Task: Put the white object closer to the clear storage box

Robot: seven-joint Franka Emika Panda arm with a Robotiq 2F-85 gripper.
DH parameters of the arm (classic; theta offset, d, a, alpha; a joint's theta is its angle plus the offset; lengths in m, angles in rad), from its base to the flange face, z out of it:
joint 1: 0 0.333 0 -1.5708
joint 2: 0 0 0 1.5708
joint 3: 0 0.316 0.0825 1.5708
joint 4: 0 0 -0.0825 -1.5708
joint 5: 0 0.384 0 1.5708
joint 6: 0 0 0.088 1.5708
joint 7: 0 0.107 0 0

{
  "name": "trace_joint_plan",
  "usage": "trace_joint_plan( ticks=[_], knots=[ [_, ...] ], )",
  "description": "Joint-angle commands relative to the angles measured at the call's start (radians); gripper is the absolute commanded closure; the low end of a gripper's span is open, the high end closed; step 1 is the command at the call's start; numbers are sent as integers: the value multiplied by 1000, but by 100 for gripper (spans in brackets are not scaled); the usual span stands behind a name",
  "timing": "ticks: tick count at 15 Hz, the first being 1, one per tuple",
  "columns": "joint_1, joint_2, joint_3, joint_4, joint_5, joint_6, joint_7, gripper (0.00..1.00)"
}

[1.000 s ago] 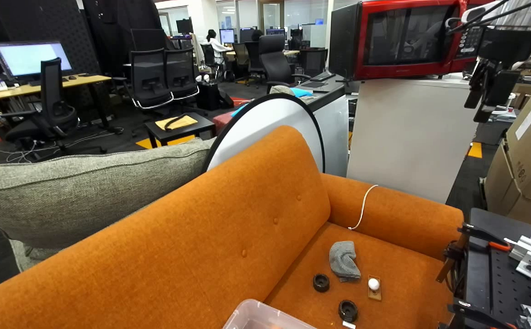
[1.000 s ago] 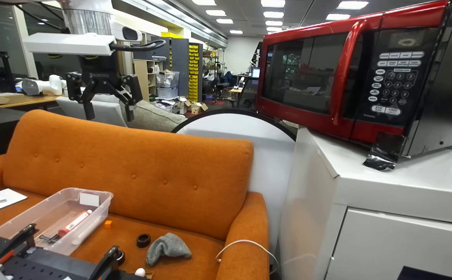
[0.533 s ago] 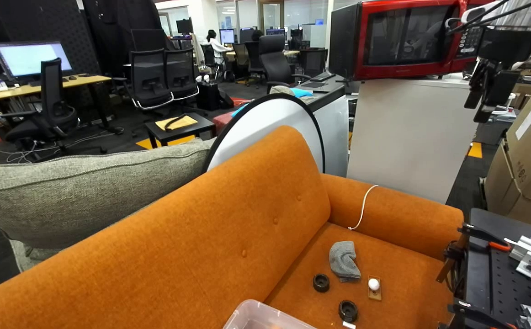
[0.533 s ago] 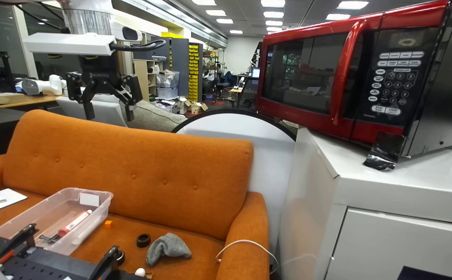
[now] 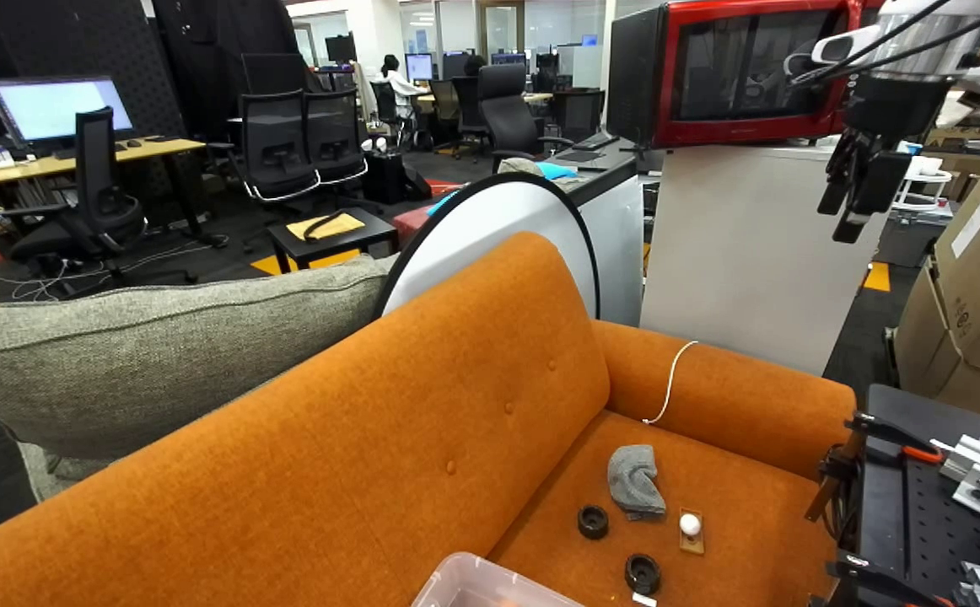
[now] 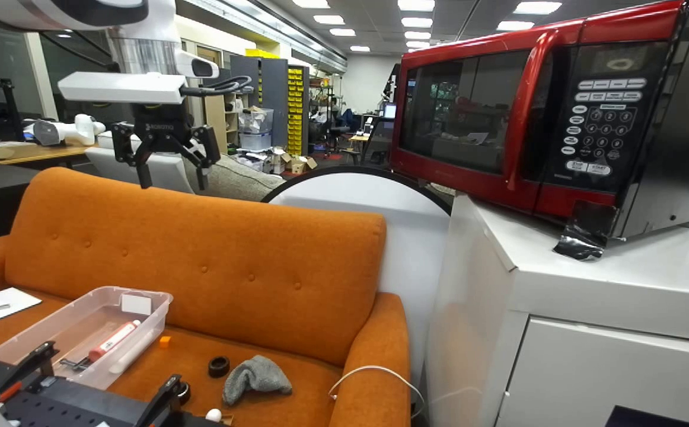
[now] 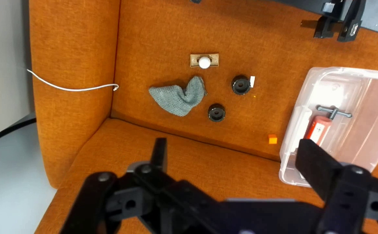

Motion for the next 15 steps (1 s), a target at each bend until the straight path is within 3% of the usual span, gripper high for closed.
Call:
trace_joint_plan(
  ticks=[1,6,7,10,15],
  knots=[
    [24,157,27,1,17,171,54,0],
    [-8,407,127,10,-26,395,239,0],
    [15,339,100,-5,7,346,174,0],
    [5,417,125,9,0,387,221,0],
    [-1,410,124,12,0,387,221,0]
  ],
)
